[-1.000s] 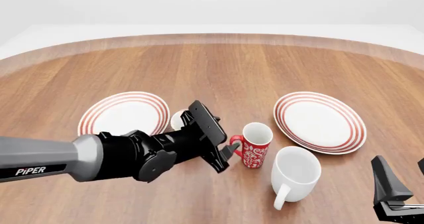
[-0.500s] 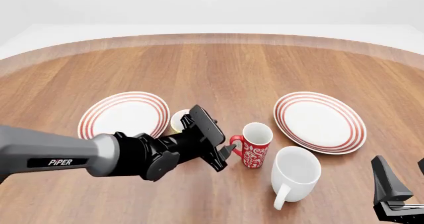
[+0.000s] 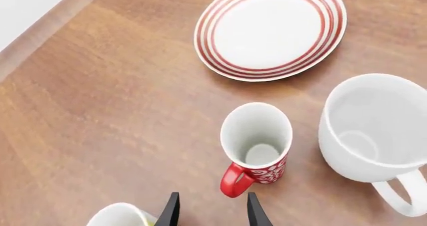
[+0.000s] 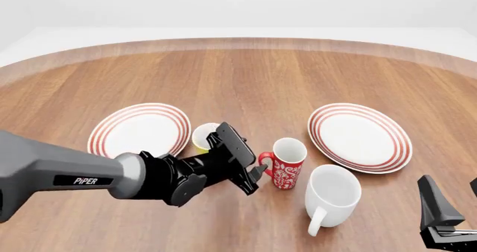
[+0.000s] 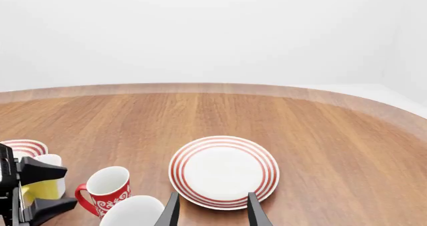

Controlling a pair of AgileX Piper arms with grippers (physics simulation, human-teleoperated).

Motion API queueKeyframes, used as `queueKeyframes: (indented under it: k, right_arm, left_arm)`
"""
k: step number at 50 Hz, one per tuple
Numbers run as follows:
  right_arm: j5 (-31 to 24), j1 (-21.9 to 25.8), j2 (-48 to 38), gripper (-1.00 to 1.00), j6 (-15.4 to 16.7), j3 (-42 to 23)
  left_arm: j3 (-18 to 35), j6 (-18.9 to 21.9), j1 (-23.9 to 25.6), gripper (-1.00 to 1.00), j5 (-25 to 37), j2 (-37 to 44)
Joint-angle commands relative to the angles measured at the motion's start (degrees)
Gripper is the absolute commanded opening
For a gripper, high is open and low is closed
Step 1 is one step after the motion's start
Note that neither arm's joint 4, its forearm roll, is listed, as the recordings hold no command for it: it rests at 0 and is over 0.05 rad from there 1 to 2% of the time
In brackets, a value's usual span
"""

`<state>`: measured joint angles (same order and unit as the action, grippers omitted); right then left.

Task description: Put the red mug on the left plate.

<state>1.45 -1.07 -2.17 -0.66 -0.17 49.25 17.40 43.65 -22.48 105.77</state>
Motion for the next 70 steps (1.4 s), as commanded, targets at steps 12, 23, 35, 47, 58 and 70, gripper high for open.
queueKeyframes:
  k: [12, 23, 35, 47, 58, 70]
  right_arm:
    - [0.0, 0.0, 0.0, 1.0, 0.0, 0.0]
    - [0.0, 0.0, 0.0, 1.0, 0.0, 0.0]
    - [0.0, 0.0, 0.0, 1.0, 0.0, 0.0]
    - [0.0, 0.0, 0.0, 1.0, 0.0, 0.0]
    - [0.0, 0.0, 0.0, 1.0, 0.0, 0.0]
    - [0.0, 0.0, 0.0, 1.0, 0.0, 0.0]
  left_arm:
    - [-1.0, -1.3, 1.2, 1.0, -2.5, 0.8]
    - [-1.5, -2.3, 2.2, 1.0, -4.3, 1.7]
    - [-0.6, -3.0, 2.7, 1.0, -5.7, 4.5]
    - [0.5, -3.7, 2.4, 1.0, -6.8, 6.4]
    - [1.4, -3.6, 1.8, 1.0, -6.8, 7.3]
    - [4.3, -1.3, -1.7, -1.0, -6.2, 9.2]
